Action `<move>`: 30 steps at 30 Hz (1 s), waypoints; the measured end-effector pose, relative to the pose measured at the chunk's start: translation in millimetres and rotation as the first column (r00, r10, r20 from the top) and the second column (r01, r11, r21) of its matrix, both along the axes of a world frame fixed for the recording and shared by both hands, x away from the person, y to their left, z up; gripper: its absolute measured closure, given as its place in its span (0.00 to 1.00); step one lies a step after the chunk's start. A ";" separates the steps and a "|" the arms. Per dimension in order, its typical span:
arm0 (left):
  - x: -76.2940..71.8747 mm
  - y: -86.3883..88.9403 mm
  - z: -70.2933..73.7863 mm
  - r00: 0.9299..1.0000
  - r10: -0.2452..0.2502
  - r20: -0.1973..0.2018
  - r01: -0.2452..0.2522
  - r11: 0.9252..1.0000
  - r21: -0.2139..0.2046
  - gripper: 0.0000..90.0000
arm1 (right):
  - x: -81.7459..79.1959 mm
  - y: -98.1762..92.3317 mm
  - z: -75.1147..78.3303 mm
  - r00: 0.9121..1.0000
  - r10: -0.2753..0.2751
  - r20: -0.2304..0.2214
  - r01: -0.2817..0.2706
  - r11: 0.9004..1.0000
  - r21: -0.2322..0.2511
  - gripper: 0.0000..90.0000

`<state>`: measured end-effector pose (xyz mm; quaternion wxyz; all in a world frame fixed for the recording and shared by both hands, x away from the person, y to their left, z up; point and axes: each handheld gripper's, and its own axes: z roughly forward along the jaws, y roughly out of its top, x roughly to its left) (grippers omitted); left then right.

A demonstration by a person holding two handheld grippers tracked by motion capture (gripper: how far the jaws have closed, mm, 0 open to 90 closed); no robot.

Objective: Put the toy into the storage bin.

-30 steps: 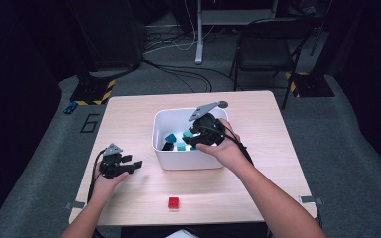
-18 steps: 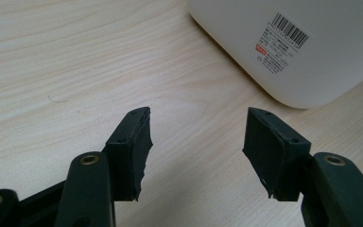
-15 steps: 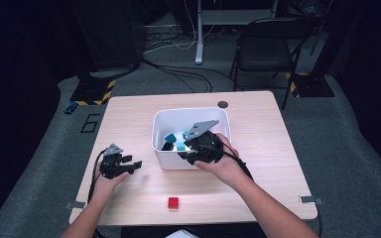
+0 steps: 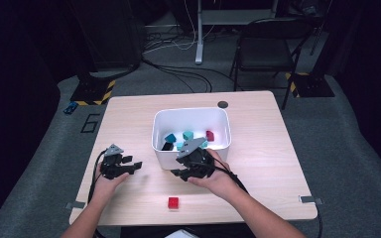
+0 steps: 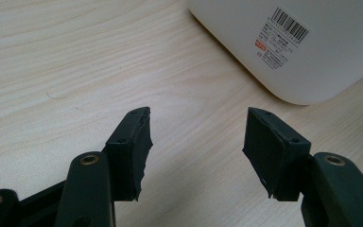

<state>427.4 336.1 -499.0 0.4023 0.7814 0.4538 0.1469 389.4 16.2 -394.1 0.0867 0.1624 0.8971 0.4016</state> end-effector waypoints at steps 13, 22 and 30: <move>-5.4 2.9 -1.8 1.000 0.015 -0.011 -0.015 1.000 0.004 0.46 | -15.6 14.6 -43.5 0.998 0.065 -0.026 -0.065 0.997 -0.027 0.60; -6.0 6.4 -4.2 0.999 0.036 -0.022 -0.036 0.999 0.006 0.46 | -24.2 24.8 -70.7 0.989 0.147 -0.031 -0.149 0.988 -0.041 0.60; -5.9 6.2 -4.4 0.999 0.036 -0.021 -0.036 0.999 0.006 0.46 | -30.4 29.7 -87.0 0.984 0.171 -0.053 -0.174 0.984 -0.049 0.60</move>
